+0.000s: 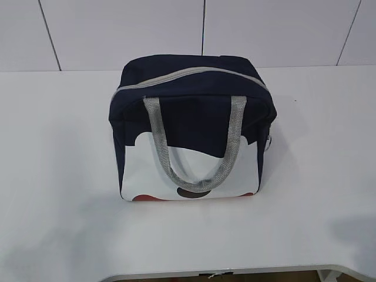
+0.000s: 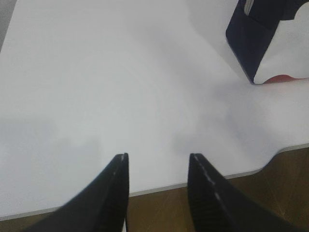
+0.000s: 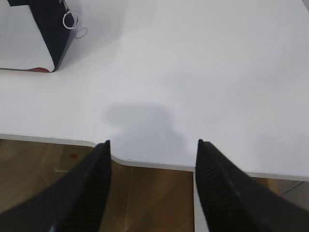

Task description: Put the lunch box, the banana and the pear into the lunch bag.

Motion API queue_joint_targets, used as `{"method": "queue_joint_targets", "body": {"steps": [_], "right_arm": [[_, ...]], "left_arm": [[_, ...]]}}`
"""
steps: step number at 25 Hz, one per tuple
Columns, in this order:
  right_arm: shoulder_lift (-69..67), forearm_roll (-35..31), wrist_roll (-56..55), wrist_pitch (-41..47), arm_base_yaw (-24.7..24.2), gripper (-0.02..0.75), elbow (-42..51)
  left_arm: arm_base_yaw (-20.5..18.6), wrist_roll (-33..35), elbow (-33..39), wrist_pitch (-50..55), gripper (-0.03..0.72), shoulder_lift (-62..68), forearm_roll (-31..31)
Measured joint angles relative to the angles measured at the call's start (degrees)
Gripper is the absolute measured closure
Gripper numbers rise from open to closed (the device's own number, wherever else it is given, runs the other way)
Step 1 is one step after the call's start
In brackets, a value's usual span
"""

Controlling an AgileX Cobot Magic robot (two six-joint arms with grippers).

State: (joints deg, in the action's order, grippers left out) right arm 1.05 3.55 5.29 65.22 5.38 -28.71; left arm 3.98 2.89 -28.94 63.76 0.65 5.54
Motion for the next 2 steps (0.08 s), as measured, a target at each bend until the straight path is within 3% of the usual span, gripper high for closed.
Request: {"method": "queue_joint_targets", "body": {"steps": [2], "right_arm": [[0.0, 0.0, 0.0, 0.0, 0.0, 0.275, 0.0]], "left_arm": [[0.0, 0.0, 0.0, 0.0, 0.4, 0.0, 0.0]]}}
